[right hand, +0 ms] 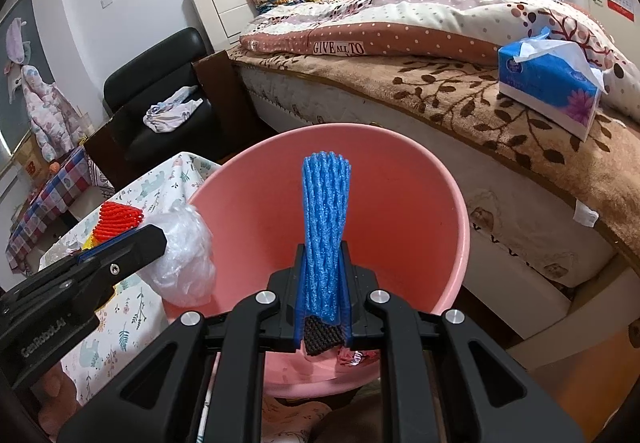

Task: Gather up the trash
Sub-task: 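Open both tools to drop the blue net and white bag into the bucket, then move both tools back over the remaining trash on the table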

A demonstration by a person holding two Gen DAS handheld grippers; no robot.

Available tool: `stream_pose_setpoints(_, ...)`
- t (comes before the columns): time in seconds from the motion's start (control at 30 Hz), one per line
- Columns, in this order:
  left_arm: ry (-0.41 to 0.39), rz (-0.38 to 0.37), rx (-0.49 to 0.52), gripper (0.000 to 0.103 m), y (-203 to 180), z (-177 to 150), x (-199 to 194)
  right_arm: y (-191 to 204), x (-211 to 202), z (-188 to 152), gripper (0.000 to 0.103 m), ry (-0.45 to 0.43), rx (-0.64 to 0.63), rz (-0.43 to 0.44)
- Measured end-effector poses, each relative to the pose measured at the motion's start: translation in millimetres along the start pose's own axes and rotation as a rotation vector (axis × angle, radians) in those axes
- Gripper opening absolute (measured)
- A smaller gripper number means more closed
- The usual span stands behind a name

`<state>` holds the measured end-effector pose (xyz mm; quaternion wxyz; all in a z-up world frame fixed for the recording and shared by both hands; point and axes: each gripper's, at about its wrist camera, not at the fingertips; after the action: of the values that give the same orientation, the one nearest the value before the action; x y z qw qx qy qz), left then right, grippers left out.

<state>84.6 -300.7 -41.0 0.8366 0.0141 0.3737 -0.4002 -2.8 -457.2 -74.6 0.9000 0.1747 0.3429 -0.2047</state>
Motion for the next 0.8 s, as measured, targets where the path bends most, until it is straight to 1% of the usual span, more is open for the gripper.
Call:
stream_pose_setpoints(0.07, -0.004, -0.007, -0.001, 0.036, 0, 0, -1, -1, 1, 1, 0.014, -0.002, 0.0, 0.0)
stream_pose_setpoints(0.17, -0.008, -0.013, 0.005, 0.039, 0, 0, -4, -1, 1, 1, 0.014, -0.004, 0.001, -0.004)
stream_pose_setpoints(0.3, -0.013, -0.014, -0.001, 0.04, 0, -1, -7, -2, 2, 1, 0.015, 0.005, 0.01, 0.001)
stream_pose_setpoints(0.37, -0.015, -0.014, -0.005, 0.04, 1, -1, -10, -2, 2, 1, 0.021, 0.009, 0.015, 0.009)
stream_pose_setpoints(0.4, -0.016, -0.013, -0.005, 0.04, 1, -1, -11, -3, 1, 2, 0.031, 0.008, 0.018, 0.013)
stream_pose_setpoints(0.43, -0.017, -0.013, -0.005, 0.04, 1, -2, -12, -3, 0, 2, 0.037, 0.0, 0.021, 0.013)
stream_pose_setpoints(0.57, -0.023, -0.013, -0.015, 0.041, 4, -3, -20, 1, -6, 2, 0.038, -0.009, 0.011, 0.005)
stream_pose_setpoints(0.67, -0.03, -0.008, -0.026, 0.044, 7, -5, -27, 3, -11, 2, 0.038, -0.019, 0.006, 0.001)
stream_pose_setpoints(0.8, -0.047, 0.005, -0.038, 0.044, 13, -6, -40, 10, -23, 2, 0.038, -0.048, -0.014, -0.004)
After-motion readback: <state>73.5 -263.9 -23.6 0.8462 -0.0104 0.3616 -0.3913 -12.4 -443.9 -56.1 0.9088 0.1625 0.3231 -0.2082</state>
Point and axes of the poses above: each gripper's, at about its wrist camera, not at the fingertips, and x roughly the way its jaws point, y to its left, z to its top, and after that the axes turned 6 degrees about -z, right-handed
